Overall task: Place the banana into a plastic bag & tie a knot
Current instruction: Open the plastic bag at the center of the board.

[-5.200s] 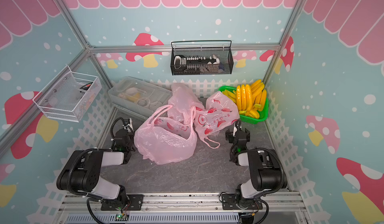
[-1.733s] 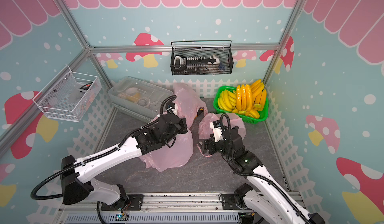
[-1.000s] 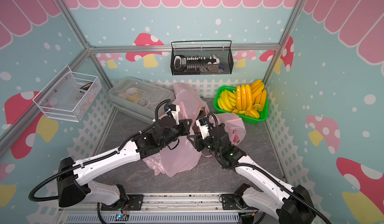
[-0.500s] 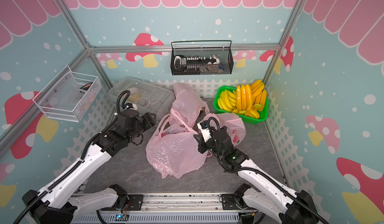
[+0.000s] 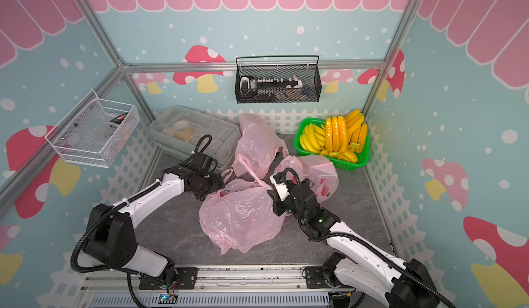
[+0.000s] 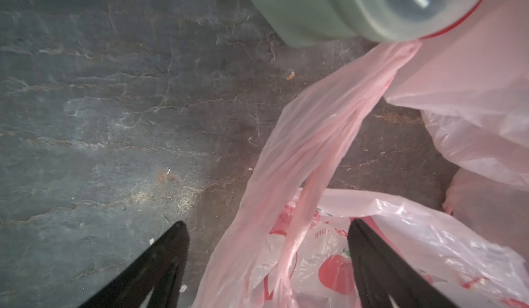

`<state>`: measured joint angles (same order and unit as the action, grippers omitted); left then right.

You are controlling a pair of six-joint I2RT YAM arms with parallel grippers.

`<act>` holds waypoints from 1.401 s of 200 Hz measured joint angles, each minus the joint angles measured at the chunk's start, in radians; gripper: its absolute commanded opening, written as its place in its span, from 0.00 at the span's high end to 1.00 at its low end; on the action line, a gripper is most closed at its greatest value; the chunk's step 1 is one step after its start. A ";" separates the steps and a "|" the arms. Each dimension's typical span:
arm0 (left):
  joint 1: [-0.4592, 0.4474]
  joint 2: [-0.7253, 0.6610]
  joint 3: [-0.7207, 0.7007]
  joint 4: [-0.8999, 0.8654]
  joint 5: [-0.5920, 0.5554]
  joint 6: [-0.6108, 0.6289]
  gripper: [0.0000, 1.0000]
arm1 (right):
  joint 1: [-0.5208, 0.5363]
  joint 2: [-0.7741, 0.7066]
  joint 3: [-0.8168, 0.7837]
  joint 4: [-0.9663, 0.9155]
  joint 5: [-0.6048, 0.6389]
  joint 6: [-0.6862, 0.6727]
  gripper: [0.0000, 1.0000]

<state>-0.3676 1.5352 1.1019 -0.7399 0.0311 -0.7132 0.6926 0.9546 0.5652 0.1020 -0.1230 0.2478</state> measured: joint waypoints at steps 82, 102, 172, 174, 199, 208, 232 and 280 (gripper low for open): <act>-0.037 -0.015 -0.054 -0.015 0.066 0.007 1.00 | 0.016 0.017 -0.002 0.018 0.060 -0.011 1.00; -0.077 -0.084 -0.050 -0.002 0.053 -0.003 1.00 | 0.019 0.023 -0.002 0.017 0.082 -0.011 1.00; -0.285 -0.645 0.000 0.243 -0.387 0.168 1.00 | 0.022 0.028 0.002 0.064 0.018 -0.003 0.39; -0.285 -0.655 -0.001 0.252 -0.399 0.179 1.00 | 0.022 0.029 0.003 0.066 0.013 -0.005 0.38; -0.285 -0.726 -0.014 0.334 -0.492 0.333 1.00 | 0.022 0.023 0.008 0.063 -0.026 0.002 0.28; -0.285 -0.733 -0.019 0.351 -0.499 0.383 1.00 | 0.022 0.009 0.008 0.050 -0.027 0.001 0.24; -0.302 -0.739 -0.038 0.375 -0.499 0.494 1.00 | 0.020 -0.059 0.035 -0.027 -0.002 -0.006 0.19; -0.401 -0.739 -0.163 0.423 -0.500 0.545 1.00 | -0.195 -0.109 0.273 -0.280 0.065 0.017 0.17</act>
<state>-0.7689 0.7967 0.9390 -0.3172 -0.4694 -0.1680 0.4976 0.8452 0.8379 -0.1783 -0.0582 0.2646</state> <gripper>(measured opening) 0.049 0.823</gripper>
